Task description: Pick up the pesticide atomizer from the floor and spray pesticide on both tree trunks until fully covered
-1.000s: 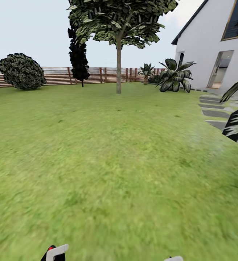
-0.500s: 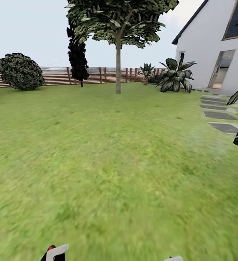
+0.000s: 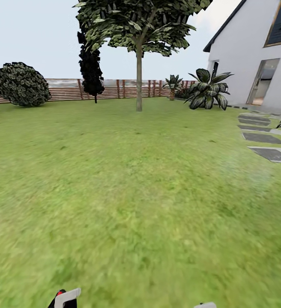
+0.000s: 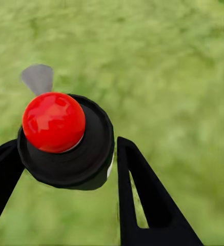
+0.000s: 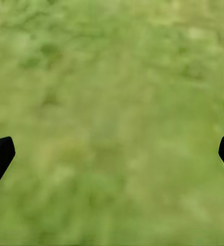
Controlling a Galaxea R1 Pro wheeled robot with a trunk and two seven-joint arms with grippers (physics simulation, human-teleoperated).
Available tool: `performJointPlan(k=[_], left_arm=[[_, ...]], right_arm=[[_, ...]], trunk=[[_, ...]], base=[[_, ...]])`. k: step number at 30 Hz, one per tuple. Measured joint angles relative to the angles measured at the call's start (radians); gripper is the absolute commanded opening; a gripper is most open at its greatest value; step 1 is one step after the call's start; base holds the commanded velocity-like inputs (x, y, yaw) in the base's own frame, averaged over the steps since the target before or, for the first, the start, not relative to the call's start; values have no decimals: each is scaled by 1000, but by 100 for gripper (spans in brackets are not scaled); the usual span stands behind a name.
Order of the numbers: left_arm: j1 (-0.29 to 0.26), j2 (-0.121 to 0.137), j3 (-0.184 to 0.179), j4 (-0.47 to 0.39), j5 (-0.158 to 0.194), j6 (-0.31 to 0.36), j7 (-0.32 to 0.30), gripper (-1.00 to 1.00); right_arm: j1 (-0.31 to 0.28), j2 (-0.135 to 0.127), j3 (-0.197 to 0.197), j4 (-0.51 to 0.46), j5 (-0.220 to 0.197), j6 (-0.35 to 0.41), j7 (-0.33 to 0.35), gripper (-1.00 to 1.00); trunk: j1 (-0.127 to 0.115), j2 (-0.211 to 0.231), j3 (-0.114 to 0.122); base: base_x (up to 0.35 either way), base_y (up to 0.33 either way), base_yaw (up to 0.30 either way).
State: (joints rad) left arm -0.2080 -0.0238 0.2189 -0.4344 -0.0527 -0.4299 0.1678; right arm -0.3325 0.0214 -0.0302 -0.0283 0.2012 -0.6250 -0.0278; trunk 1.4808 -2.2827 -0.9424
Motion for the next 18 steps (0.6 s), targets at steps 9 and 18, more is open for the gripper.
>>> performJointPlan(k=[9, 18], left_arm=[[0, 0, 0, 0, 0, 0, 0, -100], [0, 0, 0, 0, 0, 0, 0, -100]], right_arm=[[0, 0, 0, 0, 0, 0, 0, 100], [0, 0, 0, 0, 0, 0, 0, 100]], trunk=[[0, 0, 0], [0, 0, 0]], base=[[339, -77, 0], [339, -77, 0]])
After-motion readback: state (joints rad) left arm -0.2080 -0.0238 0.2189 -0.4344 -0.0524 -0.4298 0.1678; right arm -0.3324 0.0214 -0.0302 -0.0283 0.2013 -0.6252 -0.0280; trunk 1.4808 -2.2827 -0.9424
